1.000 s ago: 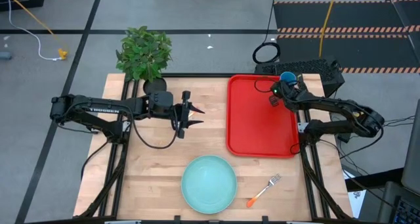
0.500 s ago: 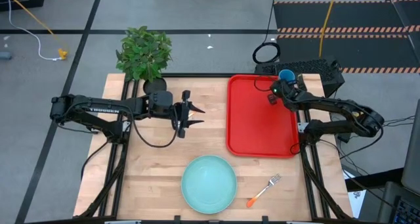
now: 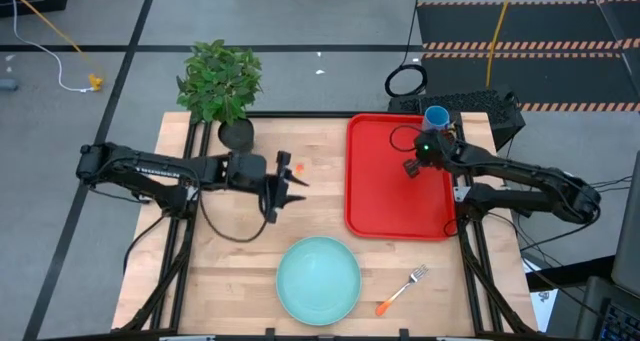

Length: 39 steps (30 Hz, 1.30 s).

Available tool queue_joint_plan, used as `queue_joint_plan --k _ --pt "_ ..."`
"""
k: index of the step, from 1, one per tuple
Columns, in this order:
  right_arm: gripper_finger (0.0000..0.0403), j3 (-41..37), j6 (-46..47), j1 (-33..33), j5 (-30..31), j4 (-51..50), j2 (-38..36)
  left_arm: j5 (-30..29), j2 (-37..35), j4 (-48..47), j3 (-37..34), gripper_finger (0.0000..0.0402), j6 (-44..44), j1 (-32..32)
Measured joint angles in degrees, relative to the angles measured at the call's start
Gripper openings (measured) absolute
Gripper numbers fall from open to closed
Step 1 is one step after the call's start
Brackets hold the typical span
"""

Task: Pick and place plate/cup/fork/spoon on tray
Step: Put the light green plate on the red tray

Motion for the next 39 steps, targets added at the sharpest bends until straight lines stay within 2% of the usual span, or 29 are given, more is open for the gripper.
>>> queue_joint_plan --k 6,10,15,20,23,25,28,32,39 --pt "0.0000 0.3 2.2 3.4 -9.6 -0.8 -2.9 -0.4 0.0 -0.2 0.0 0.0163 1.6 -7.1" --pt "0.0000 2.4 4.3 7.0 -12.3 -1.2 -2.9 -0.3 0.0 -1.0 0.0 0.0163 -4.1 -10.3" --pt "0.0000 6.2 8.3 13.6 -12.2 -1.2 -2.8 -0.4 0.0 -7.4 1.8 0.0163 -9.9 -14.7" --pt "0.0000 8.6 11.5 20.7 -12.0 0.6 -2.8 -8.0 0.0 -12.5 3.0 0.0163 -13.6 -21.9" --pt "0.0000 8.7 12.6 24.3 -11.6 3.4 -2.6 -9.6 0.0 -15.6 3.0 0.0163 -16.6 -26.4" --pt "0.0000 8.7 13.6 26.1 -9.2 5.2 -2.5 -9.9 0.2 -17.1 3.0 0.0163 -19.6 -29.4" --pt "0.0000 8.7 16.1 28.6 -5.7 7.8 -1.8 -10.3 2.3 -17.3 3.0 0.0163 -22.4 -33.6" --pt "0.0000 8.7 20.9 32.4 -5.8 9.7 0.3 -11.5 6.1 -16.1 3.1 0.0164 -23.4 -38.9" --pt "0.0000 8.7 28.1 41.5 -5.8 13.5 5.3 -11.9 13.7 -16.8 3.0 0.0164 -21.3 -40.7"
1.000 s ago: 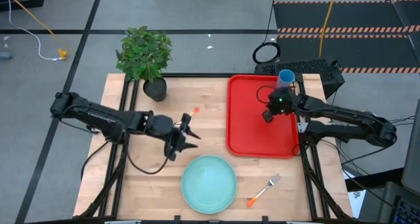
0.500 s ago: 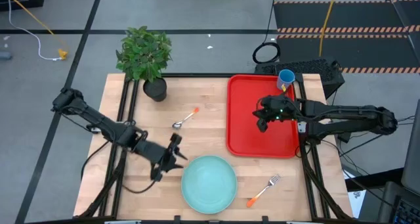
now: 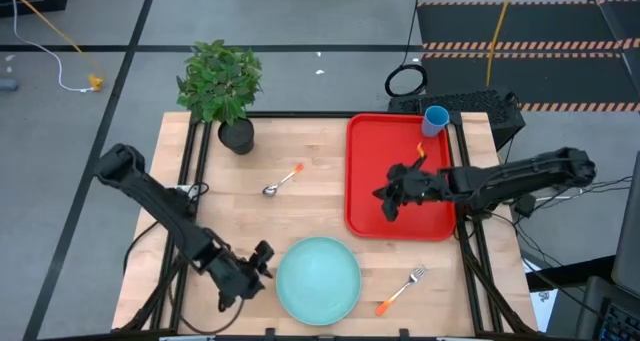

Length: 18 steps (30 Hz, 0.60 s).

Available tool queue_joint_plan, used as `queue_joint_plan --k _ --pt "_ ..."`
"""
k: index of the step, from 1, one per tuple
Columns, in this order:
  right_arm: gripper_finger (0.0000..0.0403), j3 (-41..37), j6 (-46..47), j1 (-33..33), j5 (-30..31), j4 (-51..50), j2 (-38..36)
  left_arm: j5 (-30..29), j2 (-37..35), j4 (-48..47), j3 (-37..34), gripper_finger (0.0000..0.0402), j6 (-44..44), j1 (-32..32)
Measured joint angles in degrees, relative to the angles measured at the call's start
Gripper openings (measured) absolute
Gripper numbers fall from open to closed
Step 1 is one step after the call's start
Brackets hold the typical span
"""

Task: Pick and place plate/cup/fork/spoon on tray
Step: Put the light green plate on the red tray

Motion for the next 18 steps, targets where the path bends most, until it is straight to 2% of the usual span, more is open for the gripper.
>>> queue_joint_plan --k 6,11,18 --pt "0.0000 0.0 0.2 3.5 0.3 3.7 2.8 0.0 6.7 1.3 0.0 0.0163 8.0 0.1" --pt "0.0000 0.0 2.8 5.2 3.1 4.3 4.2 -0.4 11.4 3.7 0.0 0.0163 12.7 0.1" --pt "0.0000 0.0 -0.1 7.4 3.2 9.1 5.1 -2.0 14.5 7.7 0.0 0.0163 18.3 -0.3"
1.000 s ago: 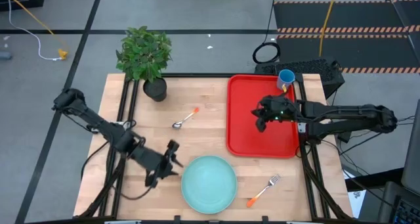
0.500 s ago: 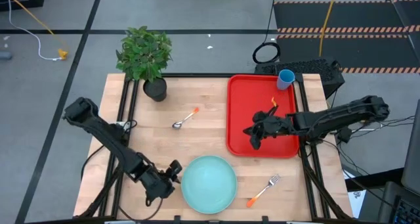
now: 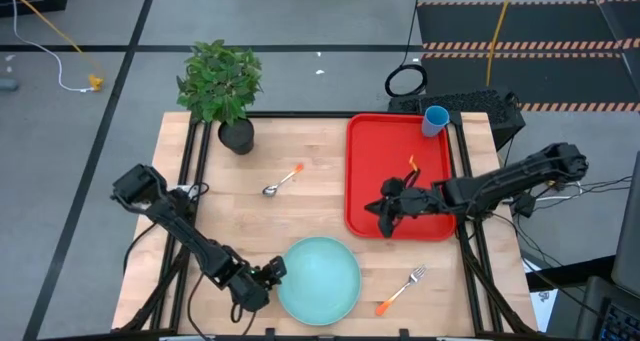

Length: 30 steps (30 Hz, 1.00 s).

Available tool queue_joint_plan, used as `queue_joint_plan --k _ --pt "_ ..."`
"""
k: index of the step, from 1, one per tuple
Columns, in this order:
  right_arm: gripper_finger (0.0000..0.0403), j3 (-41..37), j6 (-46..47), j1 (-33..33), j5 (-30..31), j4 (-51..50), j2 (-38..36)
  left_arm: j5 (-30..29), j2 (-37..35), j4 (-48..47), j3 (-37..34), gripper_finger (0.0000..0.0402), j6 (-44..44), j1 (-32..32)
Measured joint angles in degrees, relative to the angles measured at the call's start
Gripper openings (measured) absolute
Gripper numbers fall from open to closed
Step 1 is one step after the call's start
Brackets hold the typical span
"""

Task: Pick and place plate/cup/fork/spoon on tray
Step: Put the light green plate on the red tray

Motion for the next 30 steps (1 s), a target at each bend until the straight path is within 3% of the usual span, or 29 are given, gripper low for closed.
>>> queue_joint_plan --k 8,17,30 --pt "0.0000 0.0 -6.7 0.0 -0.4 3.5 -0.3 0.6 0.2 -0.6 0.0 0.0149 3.8 1.4" --pt "0.0000 0.0 -15.5 0.0 -0.6 3.5 -0.9 1.8 -0.6 -2.3 0.0 0.0012 13.8 1.5" --pt "0.0000 0.0 -30.9 -0.8 -0.5 1.0 -10.5 -0.1 -17.2 -10.0 -0.1 0.0010 12.4 1.6"
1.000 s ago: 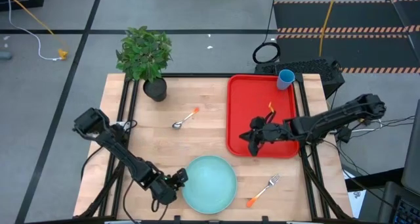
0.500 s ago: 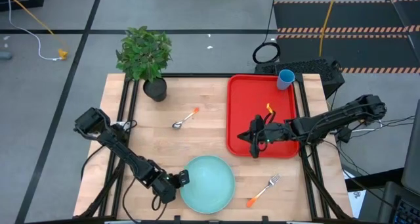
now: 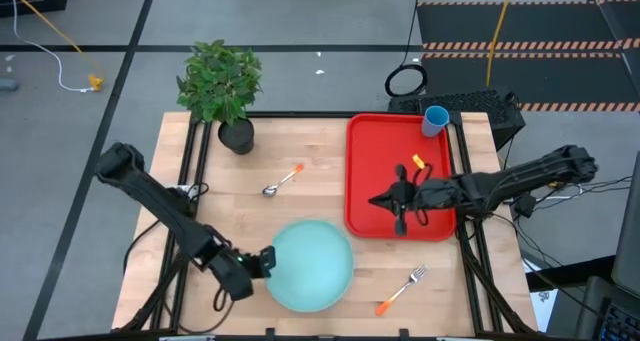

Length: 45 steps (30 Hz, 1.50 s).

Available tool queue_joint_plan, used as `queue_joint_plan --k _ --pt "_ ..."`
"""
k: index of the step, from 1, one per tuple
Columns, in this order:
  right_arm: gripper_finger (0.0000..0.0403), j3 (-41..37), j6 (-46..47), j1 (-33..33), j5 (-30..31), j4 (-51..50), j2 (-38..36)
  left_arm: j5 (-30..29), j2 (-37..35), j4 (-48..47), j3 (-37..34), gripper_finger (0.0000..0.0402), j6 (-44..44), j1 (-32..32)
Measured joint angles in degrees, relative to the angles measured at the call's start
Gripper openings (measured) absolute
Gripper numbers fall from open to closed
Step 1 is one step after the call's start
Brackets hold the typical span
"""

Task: Pick and place plate/cup/fork/spoon on tray
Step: Put the light green plate on the red tray

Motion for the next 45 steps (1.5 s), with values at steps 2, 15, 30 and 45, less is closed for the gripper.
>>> queue_joint_plan --k 2,15,30,45 --pt "0.0000 0.0 -0.2 -0.3 0.2 -2.5 -2.3 -2.4 -2.4 0.3 0.0 0.0014 0.3 0.2" --pt "0.0000 0.0 2.4 -0.9 0.5 -12.6 -15.4 -5.4 -6.5 2.1 0.0 0.0011 10.7 12.5" --pt "0.0000 0.0 3.7 -0.8 6.0 -12.4 -20.3 2.1 1.2 16.2 1.5 0.0007 17.5 32.5" --pt "0.0000 0.0 4.8 -0.8 7.9 -12.4 -19.8 8.9 26.1 14.1 25.4 0.0015 27.5 45.3"
